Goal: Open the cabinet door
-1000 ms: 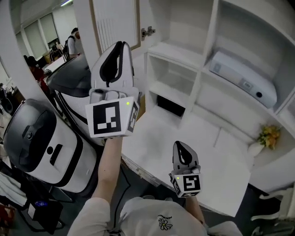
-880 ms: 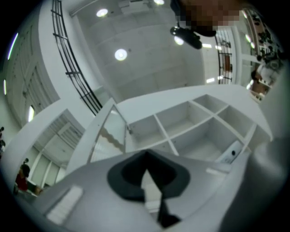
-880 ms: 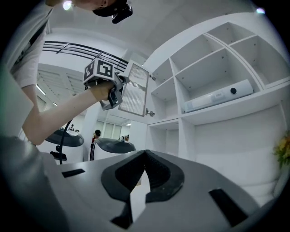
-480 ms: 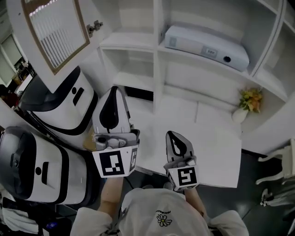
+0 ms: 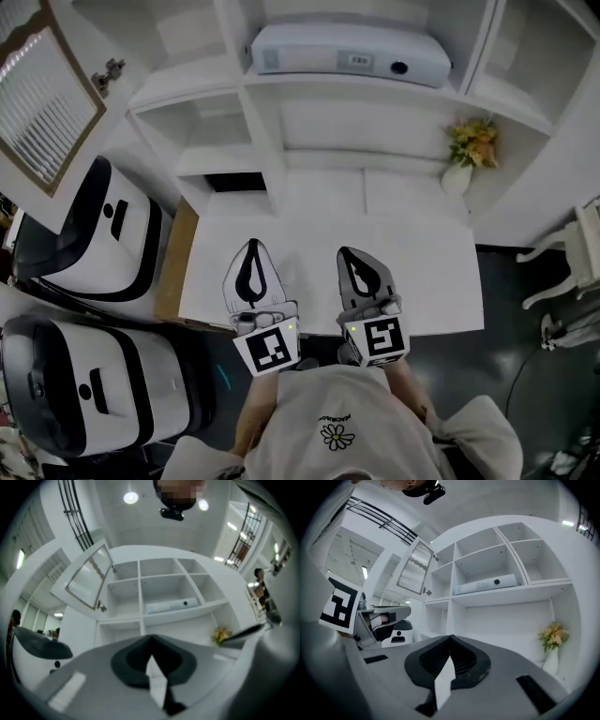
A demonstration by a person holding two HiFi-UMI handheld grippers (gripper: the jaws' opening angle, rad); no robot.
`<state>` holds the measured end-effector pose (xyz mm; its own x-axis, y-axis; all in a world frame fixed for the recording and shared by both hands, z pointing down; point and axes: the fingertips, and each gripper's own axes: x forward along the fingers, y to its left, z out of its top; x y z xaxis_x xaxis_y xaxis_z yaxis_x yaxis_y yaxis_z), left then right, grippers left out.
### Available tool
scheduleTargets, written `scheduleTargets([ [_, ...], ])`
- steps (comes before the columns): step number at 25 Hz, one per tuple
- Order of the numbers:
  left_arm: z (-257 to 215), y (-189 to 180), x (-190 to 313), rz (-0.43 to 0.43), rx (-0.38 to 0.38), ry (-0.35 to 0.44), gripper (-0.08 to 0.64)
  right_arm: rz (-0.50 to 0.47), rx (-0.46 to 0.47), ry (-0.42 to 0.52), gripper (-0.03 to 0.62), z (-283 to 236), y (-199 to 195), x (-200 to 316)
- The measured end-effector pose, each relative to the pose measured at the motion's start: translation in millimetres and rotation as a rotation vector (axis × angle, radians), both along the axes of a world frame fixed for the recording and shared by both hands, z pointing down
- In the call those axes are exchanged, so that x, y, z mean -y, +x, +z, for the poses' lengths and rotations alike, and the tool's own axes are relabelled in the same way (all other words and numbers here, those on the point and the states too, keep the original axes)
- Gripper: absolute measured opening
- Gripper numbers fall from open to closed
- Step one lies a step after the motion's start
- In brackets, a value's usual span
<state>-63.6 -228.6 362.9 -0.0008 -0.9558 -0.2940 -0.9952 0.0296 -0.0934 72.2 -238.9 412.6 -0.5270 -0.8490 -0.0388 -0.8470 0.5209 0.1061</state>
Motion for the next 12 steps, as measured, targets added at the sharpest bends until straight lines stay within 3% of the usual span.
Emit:
scheduleTargets([
  [5,30.0,9.0,4.3,0.048,-0.016,-0.065,0.006,0.059,-0.020,-0.010,-0.002,7.6,13.3,5.3],
  [12,32.6,25.8,5.4,0.097,-0.002,-0.069,0.006,0.091,-0.003,-0.019,-0.002,9.2,20.0,8.0],
])
